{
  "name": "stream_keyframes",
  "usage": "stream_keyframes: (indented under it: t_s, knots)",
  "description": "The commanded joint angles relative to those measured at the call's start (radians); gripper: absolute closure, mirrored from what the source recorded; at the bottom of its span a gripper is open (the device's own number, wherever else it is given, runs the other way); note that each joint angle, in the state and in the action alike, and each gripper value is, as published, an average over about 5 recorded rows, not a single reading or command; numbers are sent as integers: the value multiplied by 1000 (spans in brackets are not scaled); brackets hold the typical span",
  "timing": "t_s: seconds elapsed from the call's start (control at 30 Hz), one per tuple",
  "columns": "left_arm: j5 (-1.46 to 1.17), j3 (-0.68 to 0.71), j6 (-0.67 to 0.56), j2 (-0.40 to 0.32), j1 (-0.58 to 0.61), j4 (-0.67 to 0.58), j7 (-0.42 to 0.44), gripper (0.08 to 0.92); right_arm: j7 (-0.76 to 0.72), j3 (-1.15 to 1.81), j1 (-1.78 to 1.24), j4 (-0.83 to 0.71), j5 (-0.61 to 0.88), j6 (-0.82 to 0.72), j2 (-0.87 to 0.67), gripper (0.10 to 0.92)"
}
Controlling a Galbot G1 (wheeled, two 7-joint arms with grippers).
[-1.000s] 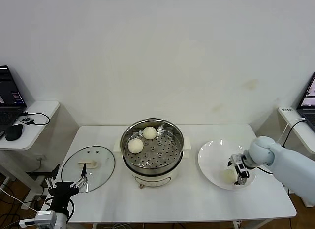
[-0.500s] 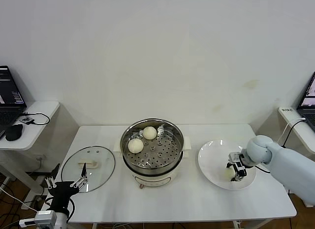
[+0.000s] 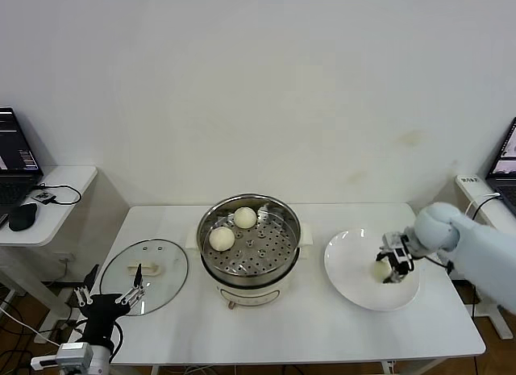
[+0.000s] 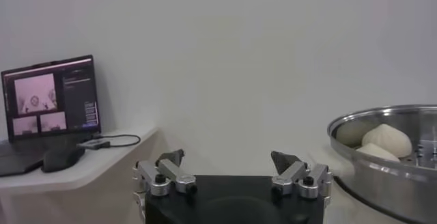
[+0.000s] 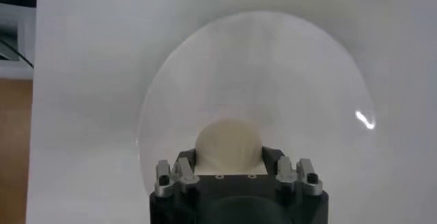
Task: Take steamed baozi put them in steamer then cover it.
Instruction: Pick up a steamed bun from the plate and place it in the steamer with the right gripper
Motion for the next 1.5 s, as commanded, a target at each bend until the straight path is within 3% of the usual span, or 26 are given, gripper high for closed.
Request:
stream_keyframes:
  t_s: [0.03,0.27,0.7,1.07,1.5]
  knots:
    - [-3,0,0,4,0,-4,0,177,-3,-225,443,0,180,-6,64,414]
    - [-4,0,0,5,-5,-7,0,177,58,-344,622,-16,310,5,244,413]
    - [-12,-24,0,11,-14,2,2,177,166,-457,602,-20,423,99,531,406]
    - [-19,-37,-1,5,-18,-3,1,177,192,-536,529,-42,292,242,665,404]
    - [-21,-39,-3,-13,-20,-8,-2,177,142,-591,518,-29,178,398,701,399]
